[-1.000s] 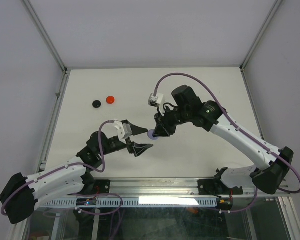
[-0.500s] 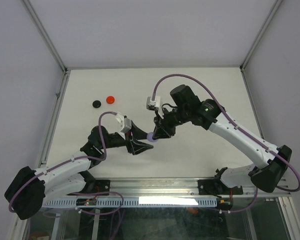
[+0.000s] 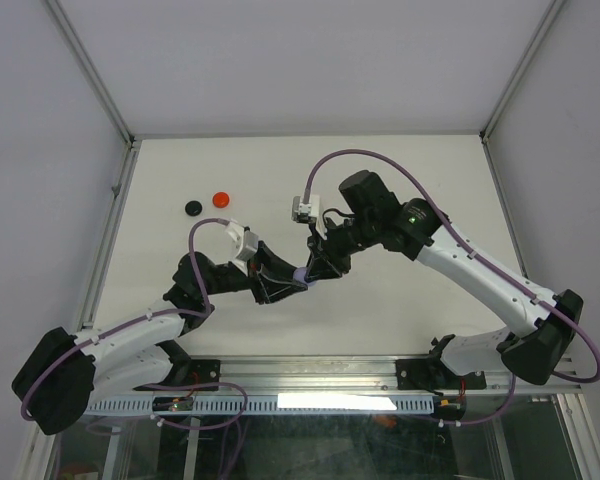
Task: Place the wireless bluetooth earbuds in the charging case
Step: Adjust the charging case, then open the charging case.
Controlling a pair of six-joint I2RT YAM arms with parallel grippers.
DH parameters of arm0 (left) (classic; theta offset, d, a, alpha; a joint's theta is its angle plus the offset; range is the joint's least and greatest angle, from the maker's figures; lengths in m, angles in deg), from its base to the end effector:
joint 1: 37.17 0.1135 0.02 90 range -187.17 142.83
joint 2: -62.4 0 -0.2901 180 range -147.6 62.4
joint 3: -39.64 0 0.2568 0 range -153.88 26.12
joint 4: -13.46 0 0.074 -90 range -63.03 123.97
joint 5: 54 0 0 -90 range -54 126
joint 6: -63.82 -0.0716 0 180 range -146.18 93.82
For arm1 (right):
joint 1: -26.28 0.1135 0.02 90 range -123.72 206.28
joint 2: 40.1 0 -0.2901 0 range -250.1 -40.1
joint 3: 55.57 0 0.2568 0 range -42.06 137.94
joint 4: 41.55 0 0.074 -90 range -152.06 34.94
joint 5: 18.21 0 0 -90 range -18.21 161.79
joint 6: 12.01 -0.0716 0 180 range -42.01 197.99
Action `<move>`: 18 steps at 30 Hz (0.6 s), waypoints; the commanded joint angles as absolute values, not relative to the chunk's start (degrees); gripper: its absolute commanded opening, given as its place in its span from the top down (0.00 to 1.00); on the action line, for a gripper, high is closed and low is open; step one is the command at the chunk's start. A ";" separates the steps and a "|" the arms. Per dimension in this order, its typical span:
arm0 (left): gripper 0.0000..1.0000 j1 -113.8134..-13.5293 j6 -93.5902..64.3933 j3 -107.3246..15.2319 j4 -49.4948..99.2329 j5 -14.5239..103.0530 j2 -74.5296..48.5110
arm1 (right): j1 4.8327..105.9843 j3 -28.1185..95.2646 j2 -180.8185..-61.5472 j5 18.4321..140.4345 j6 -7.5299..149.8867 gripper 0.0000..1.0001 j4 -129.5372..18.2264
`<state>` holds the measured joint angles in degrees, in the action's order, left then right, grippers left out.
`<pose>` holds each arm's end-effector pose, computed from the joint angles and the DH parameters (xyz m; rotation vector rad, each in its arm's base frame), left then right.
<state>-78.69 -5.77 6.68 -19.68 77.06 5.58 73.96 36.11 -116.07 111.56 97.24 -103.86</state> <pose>0.1353 -0.1826 0.2731 0.9059 1.3263 -1.3618 0.1584 0.2420 0.3707 -1.5897 1.7870 1.0614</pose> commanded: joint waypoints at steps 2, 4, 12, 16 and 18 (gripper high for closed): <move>0.69 -78.50 -3.70 5.50 -24.41 79.28 5.24 | 74.36 37.57 -114.37 112.79 97.86 1.00 -101.37; 0.71 -78.50 -3.70 5.21 -23.77 79.36 5.03 | 74.36 37.61 -114.22 112.60 97.77 1.00 -101.16; 0.87 -78.51 -3.26 4.85 -22.66 79.71 4.41 | 74.45 36.60 -112.26 111.31 97.12 1.00 -99.07; 0.87 -78.57 -3.00 4.27 -22.28 80.19 4.01 | 74.49 36.26 -111.85 111.61 96.98 1.00 -98.26; 0.97 -78.50 -3.10 4.02 -22.33 80.99 3.74 | 74.60 36.19 -111.91 111.07 96.98 0.94 -98.25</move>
<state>-78.69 -3.22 6.00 -21.04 78.13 4.46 74.22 35.69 -114.43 111.26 97.24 -103.64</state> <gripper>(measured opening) 0.266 0.260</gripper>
